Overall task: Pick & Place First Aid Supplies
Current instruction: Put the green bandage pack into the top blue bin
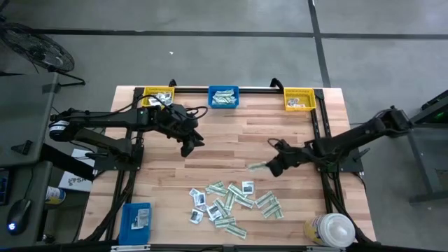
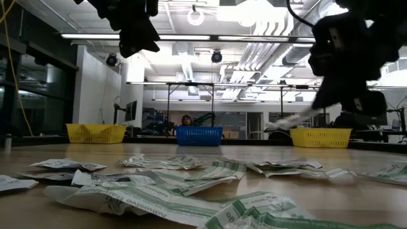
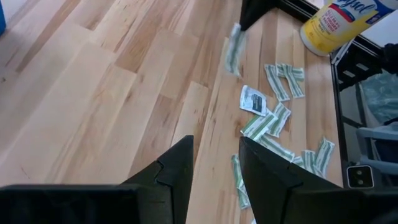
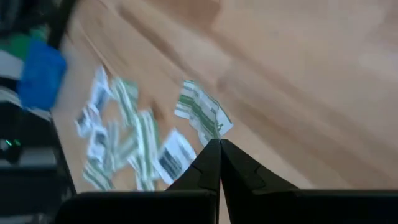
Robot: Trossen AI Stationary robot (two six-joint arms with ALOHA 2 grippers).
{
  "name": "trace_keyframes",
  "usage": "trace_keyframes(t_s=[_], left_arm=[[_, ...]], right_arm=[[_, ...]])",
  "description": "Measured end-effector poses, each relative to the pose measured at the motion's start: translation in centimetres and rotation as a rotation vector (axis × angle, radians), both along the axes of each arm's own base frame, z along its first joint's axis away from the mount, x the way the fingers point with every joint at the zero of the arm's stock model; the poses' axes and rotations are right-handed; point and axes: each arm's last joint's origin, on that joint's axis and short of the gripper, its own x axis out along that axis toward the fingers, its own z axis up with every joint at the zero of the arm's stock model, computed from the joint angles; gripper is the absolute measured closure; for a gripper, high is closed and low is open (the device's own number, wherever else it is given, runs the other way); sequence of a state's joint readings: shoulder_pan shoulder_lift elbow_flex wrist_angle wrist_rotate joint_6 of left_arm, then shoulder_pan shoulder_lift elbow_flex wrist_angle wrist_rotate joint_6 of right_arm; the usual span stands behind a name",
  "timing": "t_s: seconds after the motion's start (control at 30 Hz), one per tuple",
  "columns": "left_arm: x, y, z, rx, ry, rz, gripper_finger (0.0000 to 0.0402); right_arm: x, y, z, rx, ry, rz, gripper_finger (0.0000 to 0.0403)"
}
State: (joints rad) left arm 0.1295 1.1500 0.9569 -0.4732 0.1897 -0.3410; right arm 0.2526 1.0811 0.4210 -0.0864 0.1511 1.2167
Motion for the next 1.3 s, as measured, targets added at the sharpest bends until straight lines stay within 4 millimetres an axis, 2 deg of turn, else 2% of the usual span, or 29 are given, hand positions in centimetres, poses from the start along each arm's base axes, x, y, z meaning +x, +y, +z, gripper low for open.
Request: trace_keyframes(t_s=[0.17,0.33,0.57,0.67,0.87,1.07,1.3], left_arm=[[0.0,0.0,0.0,0.022,-0.004,-0.018,0.0273],[0.0,0.1,0.0,0.075,-0.004,-0.014,0.0273],[0.0,0.2,0.0,0.14,-0.004,-0.019,0.0273],[0.0,0.2,0.0,0.168,-0.006,-0.04,0.0273],[-0.7,0.2,0.7,0.233,-0.038,-0.071,0.0273],[-3.4,1.2,2.1,0.29,-0.086,0.004,0.0273],[-6.5,2.1,0.5,0.24,-0.167,0.041,0.0273]], right_arm=[[0.1,-1.6,1.7,-0.062,-0.125,-0.059,0.0403],[1.0,-4.0,3.9,-0.142,-0.209,-0.109,0.0403],[3.2,-8.9,7.4,-0.268,-0.23,-0.13,0.0403],[4.1,-11.4,8.4,-0.304,-0.208,-0.143,0.0403],[7.3,-16.7,8.9,-0.323,-0.162,-0.131,0.0403],[11.5,-22.4,8.8,-0.316,-0.112,-0.129,0.0403],[15.1,-28.0,6.8,-0.246,-0.022,-0.13,0.0403]])
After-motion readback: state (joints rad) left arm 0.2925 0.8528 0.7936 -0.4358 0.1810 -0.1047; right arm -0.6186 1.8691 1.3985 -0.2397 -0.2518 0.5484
